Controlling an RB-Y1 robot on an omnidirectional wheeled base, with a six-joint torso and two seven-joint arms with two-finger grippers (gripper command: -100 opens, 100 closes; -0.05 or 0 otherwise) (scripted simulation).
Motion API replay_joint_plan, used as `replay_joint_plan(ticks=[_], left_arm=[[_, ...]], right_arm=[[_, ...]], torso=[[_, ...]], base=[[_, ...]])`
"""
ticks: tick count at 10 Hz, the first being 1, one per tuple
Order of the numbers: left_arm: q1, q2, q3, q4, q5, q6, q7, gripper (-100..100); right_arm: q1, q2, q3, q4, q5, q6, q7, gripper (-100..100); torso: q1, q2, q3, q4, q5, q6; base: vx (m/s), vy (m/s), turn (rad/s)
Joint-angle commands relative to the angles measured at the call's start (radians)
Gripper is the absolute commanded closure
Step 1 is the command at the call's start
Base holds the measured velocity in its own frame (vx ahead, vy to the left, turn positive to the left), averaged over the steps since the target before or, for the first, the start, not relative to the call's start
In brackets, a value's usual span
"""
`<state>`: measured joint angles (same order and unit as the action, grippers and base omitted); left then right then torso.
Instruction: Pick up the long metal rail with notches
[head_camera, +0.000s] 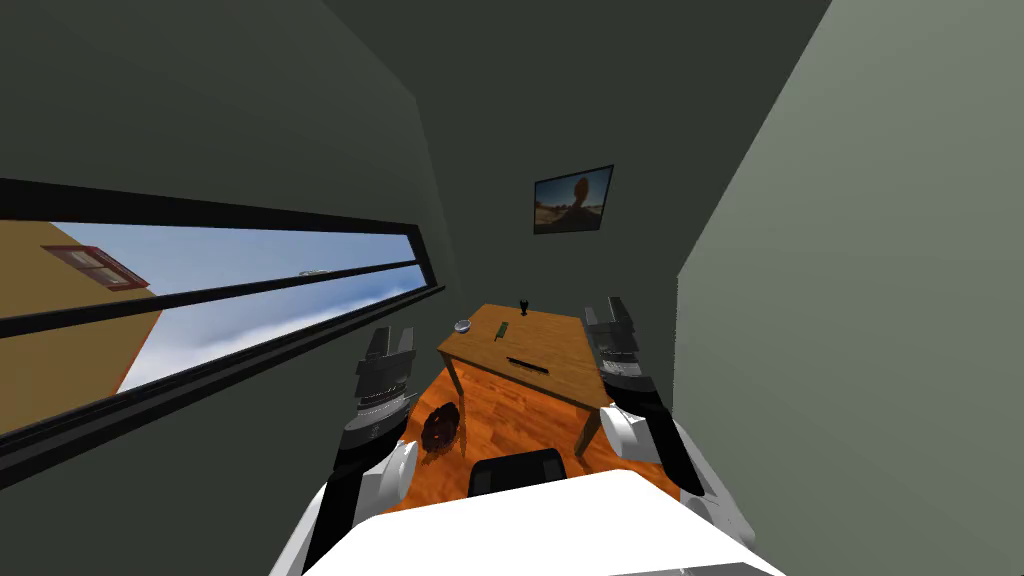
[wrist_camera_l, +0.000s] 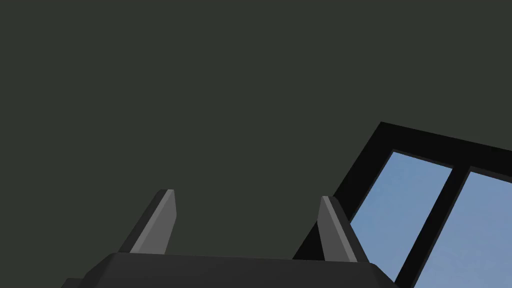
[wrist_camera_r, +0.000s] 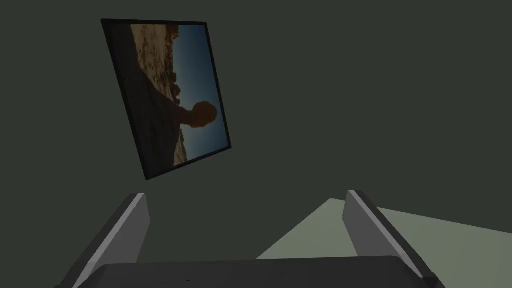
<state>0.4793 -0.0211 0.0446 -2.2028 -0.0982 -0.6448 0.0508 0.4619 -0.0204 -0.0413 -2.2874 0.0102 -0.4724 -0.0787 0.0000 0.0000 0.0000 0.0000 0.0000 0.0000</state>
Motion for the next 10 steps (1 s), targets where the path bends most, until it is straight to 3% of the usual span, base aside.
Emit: replay_joint_plan(ticks=[1, 5, 10], left_arm=[[0.000, 0.000, 0.000, 0.000, 0.000, 0.000, 0.000, 0], [0.000, 0.000, 0.000, 0.000, 0.000, 0.000, 0.000, 0], [0.000, 0.000, 0.000, 0.000, 0.000, 0.000, 0.000, 0]], right_arm=[[-0.002, -0.040, 0.000, 0.016, -0.001, 0.011, 0.013, -100], [-0.009, -0.125, 0.003, 0.073, 0.002, 0.047, 0.055, -100], [-0.014, -0.255, 0.025, 0.195, 0.027, 0.103, 0.127, -100]], torso=[[0.000, 0.000, 0.000, 0.000, 0.000, 0.000], [0.008, -0.005, -0.003, -0.001, 0.002, 0.000], [0.010, -0.007, -0.004, -0.002, 0.002, 0.000]], base=[[0.022, 0.053, 0.102], [0.062, 0.126, 0.126], [0.108, 0.155, 0.182]])
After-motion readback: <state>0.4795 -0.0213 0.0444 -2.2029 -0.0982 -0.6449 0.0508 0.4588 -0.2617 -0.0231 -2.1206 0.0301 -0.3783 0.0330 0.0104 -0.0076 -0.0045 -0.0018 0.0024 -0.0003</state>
